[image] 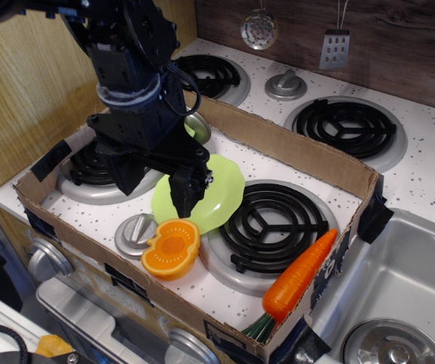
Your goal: Take broccoli out of pan
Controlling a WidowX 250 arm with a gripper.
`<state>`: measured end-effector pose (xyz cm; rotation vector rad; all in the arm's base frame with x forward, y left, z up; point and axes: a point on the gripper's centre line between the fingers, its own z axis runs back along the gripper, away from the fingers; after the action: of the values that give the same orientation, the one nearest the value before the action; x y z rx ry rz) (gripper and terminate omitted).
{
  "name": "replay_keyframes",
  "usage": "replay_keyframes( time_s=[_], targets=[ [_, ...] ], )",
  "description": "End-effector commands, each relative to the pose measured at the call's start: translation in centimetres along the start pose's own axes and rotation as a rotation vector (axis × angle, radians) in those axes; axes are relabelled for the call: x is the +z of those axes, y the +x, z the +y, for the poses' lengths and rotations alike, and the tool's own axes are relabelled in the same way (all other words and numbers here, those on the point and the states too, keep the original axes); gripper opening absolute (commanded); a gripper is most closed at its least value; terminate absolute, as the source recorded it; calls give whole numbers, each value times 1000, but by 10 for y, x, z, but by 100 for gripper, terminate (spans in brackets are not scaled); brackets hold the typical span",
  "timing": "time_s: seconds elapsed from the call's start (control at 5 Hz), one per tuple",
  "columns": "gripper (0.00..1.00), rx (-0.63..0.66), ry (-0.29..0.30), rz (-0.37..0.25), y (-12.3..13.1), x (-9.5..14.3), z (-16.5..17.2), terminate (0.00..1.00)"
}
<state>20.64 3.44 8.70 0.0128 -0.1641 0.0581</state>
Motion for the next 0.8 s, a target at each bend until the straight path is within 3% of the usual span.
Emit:
replay_keyframes(
  time_s=[0.0, 0.4, 0.6],
  targets=[
    [100, 0, 0, 0, 0, 0, 0, 0],
    [100, 106, 103, -19, 35, 30, 6, 0],
    [100, 140, 136, -80, 57, 41, 13, 0]
  ],
)
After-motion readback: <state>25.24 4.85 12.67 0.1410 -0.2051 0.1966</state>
